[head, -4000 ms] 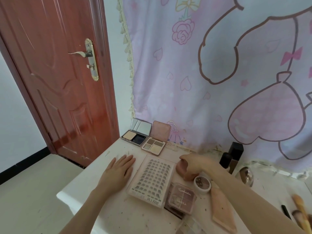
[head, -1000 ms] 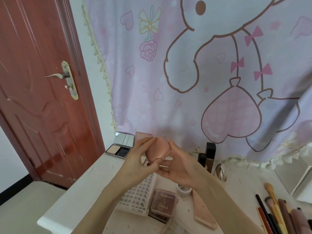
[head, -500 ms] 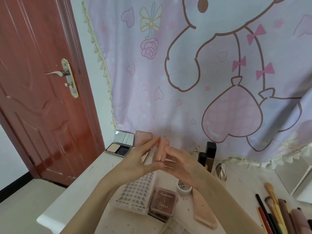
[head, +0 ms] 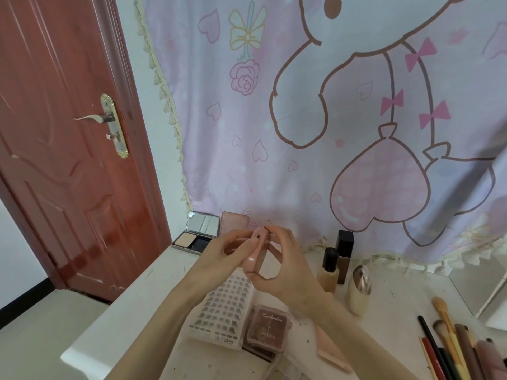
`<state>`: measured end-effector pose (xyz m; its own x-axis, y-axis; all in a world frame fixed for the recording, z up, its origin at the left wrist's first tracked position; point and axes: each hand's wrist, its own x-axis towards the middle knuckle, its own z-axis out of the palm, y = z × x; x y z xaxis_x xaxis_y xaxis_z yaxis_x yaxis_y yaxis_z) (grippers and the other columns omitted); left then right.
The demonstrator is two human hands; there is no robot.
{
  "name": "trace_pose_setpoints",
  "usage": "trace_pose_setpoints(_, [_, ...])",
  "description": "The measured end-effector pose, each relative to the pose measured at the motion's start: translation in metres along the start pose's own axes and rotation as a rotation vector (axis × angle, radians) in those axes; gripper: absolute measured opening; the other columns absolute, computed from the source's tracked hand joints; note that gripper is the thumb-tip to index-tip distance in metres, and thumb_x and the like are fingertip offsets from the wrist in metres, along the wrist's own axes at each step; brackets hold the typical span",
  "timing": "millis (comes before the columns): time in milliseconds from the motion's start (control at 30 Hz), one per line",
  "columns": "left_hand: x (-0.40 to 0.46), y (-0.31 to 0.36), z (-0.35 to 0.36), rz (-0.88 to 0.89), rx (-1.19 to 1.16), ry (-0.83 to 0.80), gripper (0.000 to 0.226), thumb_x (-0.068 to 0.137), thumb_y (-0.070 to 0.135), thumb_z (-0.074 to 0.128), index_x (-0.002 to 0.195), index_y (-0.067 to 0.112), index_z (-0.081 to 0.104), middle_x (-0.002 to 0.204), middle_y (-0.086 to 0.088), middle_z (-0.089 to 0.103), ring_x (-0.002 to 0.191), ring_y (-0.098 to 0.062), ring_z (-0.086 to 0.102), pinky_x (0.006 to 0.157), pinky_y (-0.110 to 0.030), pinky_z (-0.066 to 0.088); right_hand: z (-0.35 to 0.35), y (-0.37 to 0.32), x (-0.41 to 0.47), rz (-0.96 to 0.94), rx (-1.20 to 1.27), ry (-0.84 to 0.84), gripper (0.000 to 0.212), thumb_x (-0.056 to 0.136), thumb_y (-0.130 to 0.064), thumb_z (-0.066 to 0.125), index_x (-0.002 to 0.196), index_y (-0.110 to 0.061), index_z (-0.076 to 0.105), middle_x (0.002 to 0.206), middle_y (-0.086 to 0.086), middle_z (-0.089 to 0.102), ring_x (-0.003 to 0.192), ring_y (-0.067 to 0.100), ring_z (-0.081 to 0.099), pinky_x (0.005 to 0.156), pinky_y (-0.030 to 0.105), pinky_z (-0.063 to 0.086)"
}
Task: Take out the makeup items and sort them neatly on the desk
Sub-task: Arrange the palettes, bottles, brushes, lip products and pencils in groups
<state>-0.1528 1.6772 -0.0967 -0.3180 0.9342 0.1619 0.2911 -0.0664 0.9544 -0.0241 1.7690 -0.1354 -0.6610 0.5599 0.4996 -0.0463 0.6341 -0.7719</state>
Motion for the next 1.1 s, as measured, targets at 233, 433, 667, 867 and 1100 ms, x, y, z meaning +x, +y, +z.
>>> trace_pose_setpoints(233, [0.004,-0.001,-0.002,0.032,-0.01,0.005,0.021,0.092,0.033,0.052,0.106,0.038,0.068,0.103,0.007,0.071,0.102,-0.01,0.064,0.098,-0.038,0.047,0.006,-0.002,0.003,-0.018,-0.013,0.065,0.07,0.066,-0.025,0.076,0.127,-0.02,0.043,0.123,-0.011,0.041,0.117,0.003,0.044,0.099,0.012,0.037])
trace_pose_setpoints(433, [0.012,-0.001,-0.003,0.027,0.059,-0.035,0.025,0.095,0.033,0.048,0.1,0.047,0.068,0.1,0.009,0.072,0.102,-0.008,0.064,0.099,-0.037,0.046,0.011,0.002,0.007,0.005,0.0,0.09,0.068,0.068,-0.017,0.078,0.126,-0.018,0.043,0.123,-0.008,0.041,0.116,0.001,0.044,0.1,0.015,0.038])
trace_pose_setpoints(667, [0.018,-0.001,-0.014,0.033,0.11,-0.031,0.042,0.094,0.039,0.045,0.09,0.006,0.07,0.071,-0.017,0.062,0.067,-0.012,0.055,0.072,-0.03,0.048,0.013,0.008,0.006,-0.006,0.012,0.115,0.072,0.068,-0.021,0.076,0.126,-0.027,0.036,0.126,-0.011,0.037,0.12,-0.001,0.039,0.101,0.009,0.034])
trace_pose_setpoints(867, [0.022,0.004,-0.01,0.064,0.189,-0.111,0.029,0.097,0.035,0.04,0.103,0.034,0.069,0.1,-0.03,0.061,0.082,-0.027,0.057,0.092,-0.057,0.041,0.014,0.009,0.009,0.019,0.003,0.109,0.07,0.072,-0.024,0.076,0.132,-0.022,0.039,0.129,-0.007,0.037,0.119,0.0,0.041,0.101,0.018,0.04])
trace_pose_setpoints(1100, [0.027,0.005,-0.006,0.017,0.121,-0.079,0.03,0.1,0.024,0.035,0.101,0.027,0.065,0.11,-0.02,0.064,0.102,-0.027,0.063,0.091,-0.038,0.052,0.012,0.003,0.014,0.221,0.263,0.088,0.069,0.071,-0.007,0.078,0.126,-0.034,0.046,0.127,-0.009,0.049,0.106,-0.011,0.053,0.084,0.012,0.048])
